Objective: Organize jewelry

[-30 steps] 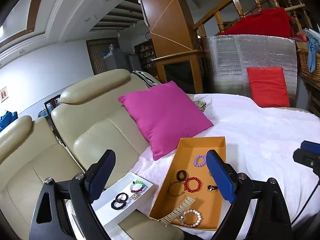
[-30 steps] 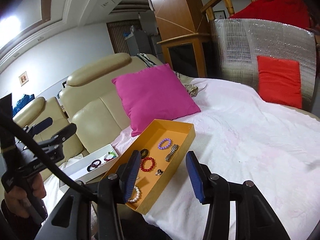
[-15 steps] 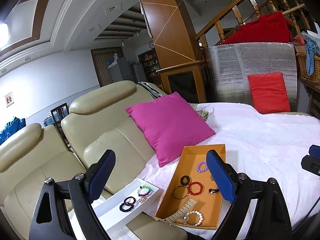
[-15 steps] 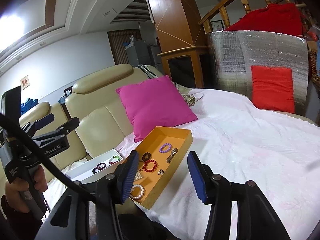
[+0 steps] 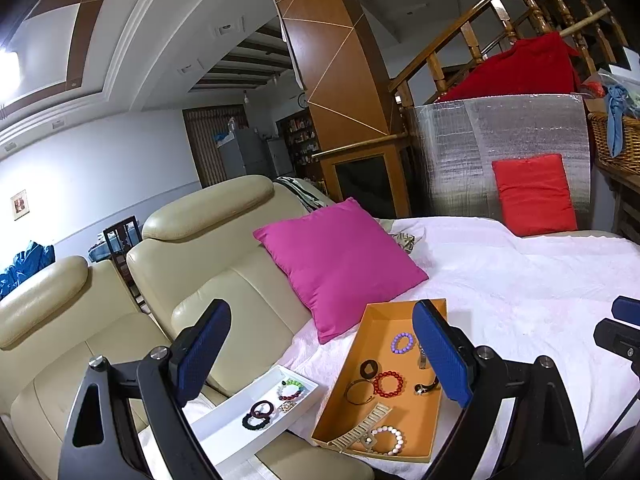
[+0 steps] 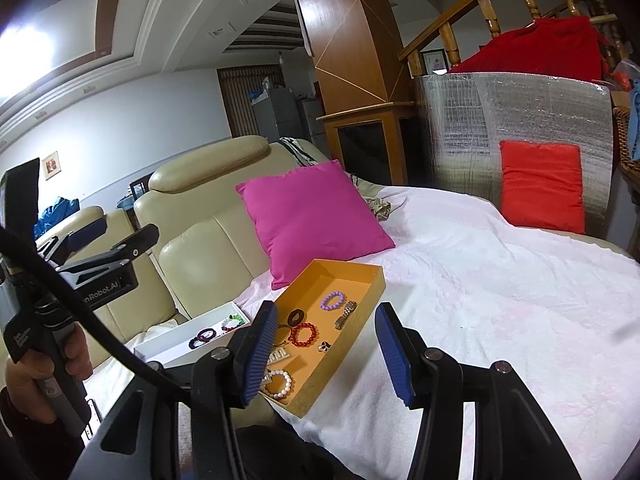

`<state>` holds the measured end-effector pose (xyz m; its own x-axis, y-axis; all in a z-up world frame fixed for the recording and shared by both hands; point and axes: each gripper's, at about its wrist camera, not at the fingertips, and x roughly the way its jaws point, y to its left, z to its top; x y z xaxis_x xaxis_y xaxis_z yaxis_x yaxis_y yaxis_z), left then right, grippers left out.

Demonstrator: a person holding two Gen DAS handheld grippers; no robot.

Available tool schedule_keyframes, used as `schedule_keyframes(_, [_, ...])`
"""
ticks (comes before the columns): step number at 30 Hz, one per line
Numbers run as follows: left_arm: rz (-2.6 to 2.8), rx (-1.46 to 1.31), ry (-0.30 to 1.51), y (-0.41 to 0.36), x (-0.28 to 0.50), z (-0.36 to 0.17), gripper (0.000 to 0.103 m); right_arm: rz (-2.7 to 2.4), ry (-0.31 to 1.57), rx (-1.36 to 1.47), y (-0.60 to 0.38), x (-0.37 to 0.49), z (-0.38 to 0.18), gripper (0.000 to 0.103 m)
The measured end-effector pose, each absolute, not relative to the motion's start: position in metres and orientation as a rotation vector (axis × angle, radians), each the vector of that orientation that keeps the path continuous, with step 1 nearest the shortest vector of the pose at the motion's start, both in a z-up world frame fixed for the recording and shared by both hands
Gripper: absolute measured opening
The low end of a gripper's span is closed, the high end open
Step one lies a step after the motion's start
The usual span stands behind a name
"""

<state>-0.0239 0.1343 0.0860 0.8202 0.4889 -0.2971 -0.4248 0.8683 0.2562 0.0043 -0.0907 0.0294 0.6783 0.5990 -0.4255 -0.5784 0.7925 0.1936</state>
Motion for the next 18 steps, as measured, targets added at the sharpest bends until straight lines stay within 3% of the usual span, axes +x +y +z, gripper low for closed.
schedule_keyframes(18, [0.509, 0.203, 0.341, 0.1284, -0.0284, 0.0887, 0.092, 0.663, 0.501, 0.051, -0.0909, 0.0006, 0.0299, 0.055])
